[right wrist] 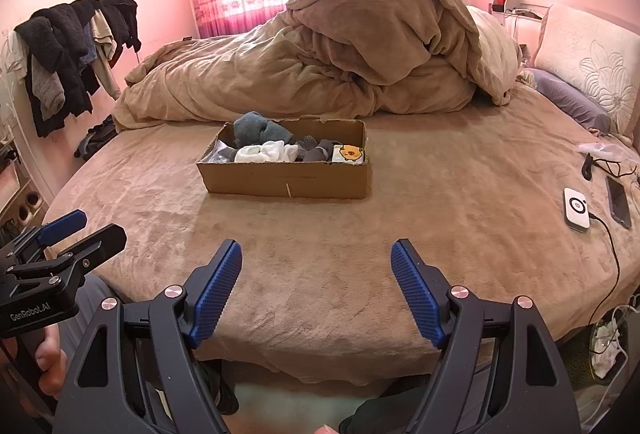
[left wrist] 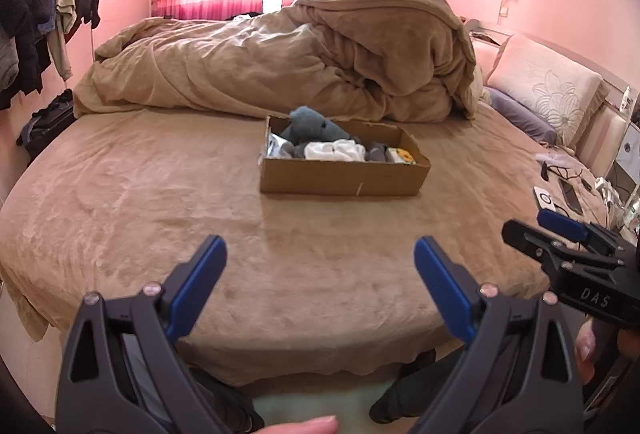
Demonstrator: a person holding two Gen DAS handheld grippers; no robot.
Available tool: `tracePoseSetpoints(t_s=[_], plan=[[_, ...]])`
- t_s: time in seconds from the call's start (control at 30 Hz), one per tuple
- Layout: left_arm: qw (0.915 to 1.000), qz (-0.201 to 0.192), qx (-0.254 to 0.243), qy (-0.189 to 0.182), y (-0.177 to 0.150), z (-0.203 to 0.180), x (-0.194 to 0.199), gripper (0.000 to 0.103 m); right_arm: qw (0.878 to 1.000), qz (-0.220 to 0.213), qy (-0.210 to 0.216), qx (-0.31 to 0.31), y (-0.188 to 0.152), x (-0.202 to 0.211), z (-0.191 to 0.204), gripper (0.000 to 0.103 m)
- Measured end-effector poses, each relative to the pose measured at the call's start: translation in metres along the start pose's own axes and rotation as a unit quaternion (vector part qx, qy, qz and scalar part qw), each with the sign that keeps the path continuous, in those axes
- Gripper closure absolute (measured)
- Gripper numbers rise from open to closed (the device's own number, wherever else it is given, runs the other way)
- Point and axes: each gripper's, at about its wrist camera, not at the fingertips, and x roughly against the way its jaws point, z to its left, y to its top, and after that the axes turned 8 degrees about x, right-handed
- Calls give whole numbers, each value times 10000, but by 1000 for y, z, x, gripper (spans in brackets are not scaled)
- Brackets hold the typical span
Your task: Organize objects
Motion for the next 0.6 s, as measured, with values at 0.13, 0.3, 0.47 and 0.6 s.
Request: tracePoseSetpoints(t_s=[0.13,0.3,0.47,0.6], plan=[[10000,7,-10,-16,-1,0,0,7,10000,-18,1,12,0,1,0,23],[10000,27,-16,-44,-1,-1,0,7,10000,-17,2,7,0,1,0,23],[10000,18,-5,-51,0,-1,0,7,10000,-17,1,6,0,1,0,23],[10000,19,-8,-55,0,-1,0,7,10000,-17,3,6,0,1,0,23]])
